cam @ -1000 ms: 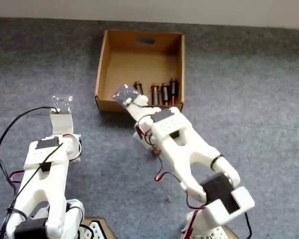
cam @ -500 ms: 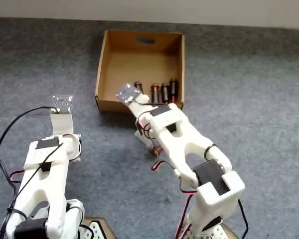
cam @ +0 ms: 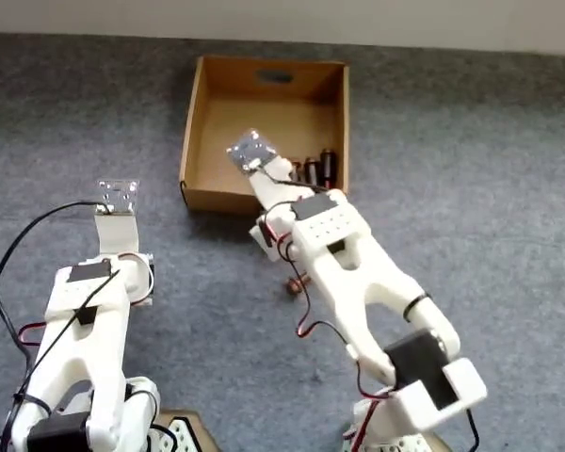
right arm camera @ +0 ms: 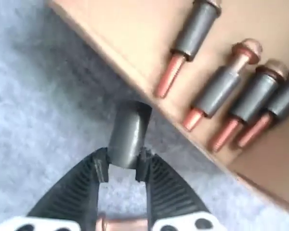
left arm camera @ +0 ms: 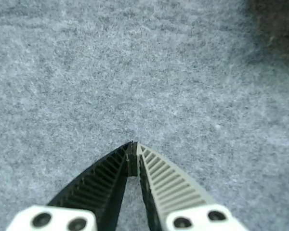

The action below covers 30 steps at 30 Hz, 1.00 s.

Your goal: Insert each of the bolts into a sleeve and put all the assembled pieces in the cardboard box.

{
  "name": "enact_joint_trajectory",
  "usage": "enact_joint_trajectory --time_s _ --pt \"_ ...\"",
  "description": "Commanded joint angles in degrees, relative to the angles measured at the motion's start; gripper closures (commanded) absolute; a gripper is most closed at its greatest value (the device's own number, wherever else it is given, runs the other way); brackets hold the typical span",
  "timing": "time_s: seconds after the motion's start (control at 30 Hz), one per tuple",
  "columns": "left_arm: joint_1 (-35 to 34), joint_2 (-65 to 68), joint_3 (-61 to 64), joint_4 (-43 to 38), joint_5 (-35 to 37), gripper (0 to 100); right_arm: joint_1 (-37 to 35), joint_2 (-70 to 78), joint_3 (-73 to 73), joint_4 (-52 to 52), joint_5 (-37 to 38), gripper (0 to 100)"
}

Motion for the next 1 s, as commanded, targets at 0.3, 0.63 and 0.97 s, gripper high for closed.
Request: enact_joint_trajectory --time_s 0.3,0.63,0.97 --pt "0.75 0.13 -0.13 -0.79 0.18 99 -7.16 -8.57 14.02 7.6 -1.05 95.9" --pt "0.75 0.13 -0.13 -0.79 0.18 99 -7.52 -8.48 13.32 6.99 -0.7 78.5" --pt "0.75 0.13 -0.13 -0.79 0.18 99 -10.68 -1.45 10.24 5.23 -1.05 78.6"
